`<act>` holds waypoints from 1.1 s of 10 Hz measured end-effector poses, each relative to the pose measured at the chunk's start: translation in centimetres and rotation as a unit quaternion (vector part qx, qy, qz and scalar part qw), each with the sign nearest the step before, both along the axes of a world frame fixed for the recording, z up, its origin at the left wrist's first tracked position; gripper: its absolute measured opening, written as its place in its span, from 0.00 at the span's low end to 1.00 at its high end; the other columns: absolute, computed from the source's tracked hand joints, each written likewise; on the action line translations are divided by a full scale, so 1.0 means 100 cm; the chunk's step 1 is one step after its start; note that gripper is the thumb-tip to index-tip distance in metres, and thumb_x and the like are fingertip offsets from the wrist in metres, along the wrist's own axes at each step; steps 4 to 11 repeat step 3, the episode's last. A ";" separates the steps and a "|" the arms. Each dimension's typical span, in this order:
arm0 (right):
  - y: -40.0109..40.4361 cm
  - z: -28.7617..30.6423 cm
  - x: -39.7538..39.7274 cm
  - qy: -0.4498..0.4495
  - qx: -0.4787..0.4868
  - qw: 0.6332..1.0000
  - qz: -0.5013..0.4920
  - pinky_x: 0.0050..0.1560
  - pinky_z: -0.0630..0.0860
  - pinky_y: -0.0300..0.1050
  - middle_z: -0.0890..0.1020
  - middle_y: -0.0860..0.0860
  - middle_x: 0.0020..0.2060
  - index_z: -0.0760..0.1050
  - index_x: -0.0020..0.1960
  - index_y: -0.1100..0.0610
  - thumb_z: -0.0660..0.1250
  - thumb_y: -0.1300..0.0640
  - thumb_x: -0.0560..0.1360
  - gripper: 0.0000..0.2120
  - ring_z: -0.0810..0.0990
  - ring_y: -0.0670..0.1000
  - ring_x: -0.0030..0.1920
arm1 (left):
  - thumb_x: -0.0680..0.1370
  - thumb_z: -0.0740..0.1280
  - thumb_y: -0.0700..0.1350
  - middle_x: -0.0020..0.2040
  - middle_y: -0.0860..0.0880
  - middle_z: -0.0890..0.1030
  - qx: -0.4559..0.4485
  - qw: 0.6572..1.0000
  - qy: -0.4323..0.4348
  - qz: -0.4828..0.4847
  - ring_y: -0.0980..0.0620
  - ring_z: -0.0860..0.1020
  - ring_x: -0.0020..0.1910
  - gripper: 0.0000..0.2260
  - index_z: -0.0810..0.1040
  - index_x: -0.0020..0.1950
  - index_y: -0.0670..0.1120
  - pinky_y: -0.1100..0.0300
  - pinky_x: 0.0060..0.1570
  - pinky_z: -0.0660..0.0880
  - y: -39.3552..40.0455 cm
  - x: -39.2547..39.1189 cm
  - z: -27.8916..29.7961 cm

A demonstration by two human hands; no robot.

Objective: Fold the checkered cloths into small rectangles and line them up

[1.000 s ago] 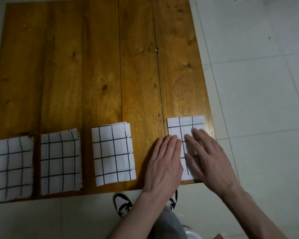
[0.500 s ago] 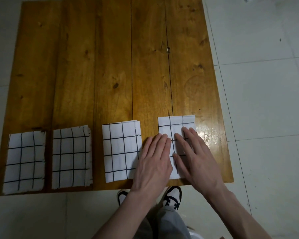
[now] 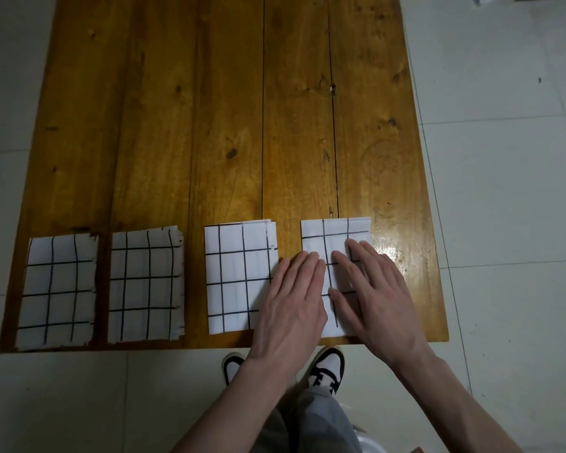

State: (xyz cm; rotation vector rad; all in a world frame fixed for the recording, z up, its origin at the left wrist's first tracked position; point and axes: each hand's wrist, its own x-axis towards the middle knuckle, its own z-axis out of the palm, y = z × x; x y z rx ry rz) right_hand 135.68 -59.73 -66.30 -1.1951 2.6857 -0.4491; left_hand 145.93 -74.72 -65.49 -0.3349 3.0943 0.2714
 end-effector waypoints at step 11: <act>-0.001 0.020 0.000 -0.008 0.012 1.000 -0.002 0.81 0.58 0.54 0.66 0.51 0.81 0.65 0.82 0.52 0.56 0.43 0.85 0.28 0.59 0.51 0.83 | 0.80 0.69 0.47 0.78 0.44 0.72 0.056 0.997 0.032 0.044 0.45 0.69 0.78 0.26 0.71 0.78 0.44 0.45 0.77 0.67 0.003 -0.004 0.016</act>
